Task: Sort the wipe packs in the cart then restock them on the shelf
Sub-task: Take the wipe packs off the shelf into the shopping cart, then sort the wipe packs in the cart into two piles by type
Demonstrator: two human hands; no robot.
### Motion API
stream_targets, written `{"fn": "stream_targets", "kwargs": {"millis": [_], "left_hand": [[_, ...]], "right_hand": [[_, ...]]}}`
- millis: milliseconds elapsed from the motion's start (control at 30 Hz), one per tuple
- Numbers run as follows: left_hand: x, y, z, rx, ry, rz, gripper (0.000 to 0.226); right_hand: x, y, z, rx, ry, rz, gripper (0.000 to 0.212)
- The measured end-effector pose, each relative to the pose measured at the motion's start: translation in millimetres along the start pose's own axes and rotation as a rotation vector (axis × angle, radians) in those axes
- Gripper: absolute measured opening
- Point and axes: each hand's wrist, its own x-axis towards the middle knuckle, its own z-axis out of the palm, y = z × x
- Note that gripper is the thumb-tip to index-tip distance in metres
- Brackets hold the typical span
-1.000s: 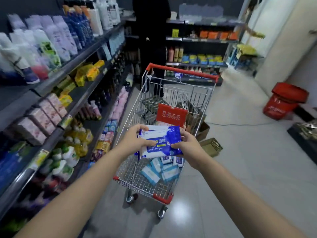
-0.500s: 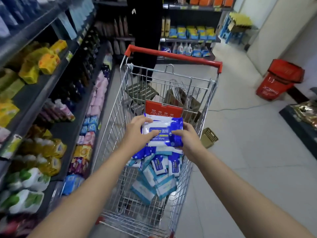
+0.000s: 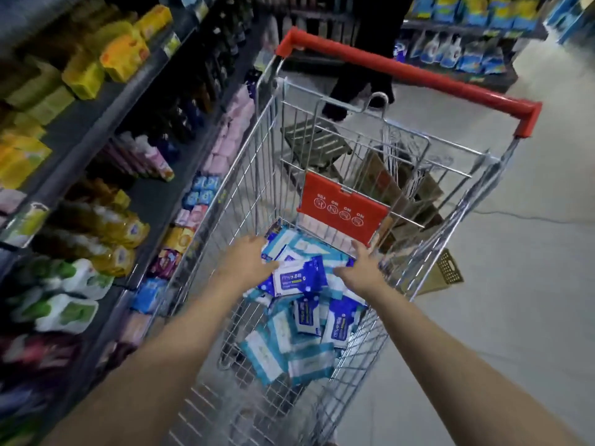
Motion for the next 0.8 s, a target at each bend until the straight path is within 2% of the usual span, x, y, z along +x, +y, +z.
{"fn": "stream_targets", "kwargs": {"millis": [167, 300, 600, 800], "left_hand": [[4, -11, 7, 0.087, -0.003, -0.059, 0.055], [5, -24, 7, 0.148, -0.002, -0.034, 0.056], [5, -81, 44, 0.181, -0.016, 0.158, 0.050], [-3, -131, 89, 0.201, -0.077, 0.295, 0.051]], "right_hand": [[1, 7, 16, -0.080, -0.081, 0.004, 0.075], [-6, 8, 25, -0.079, -0.051, 0.017, 0.074], [-33, 17, 102, -0.046, 0.095, 0.119, 0.072], [-60, 50, 171, -0.101, 0.060, 0.271, 0.076]]}}
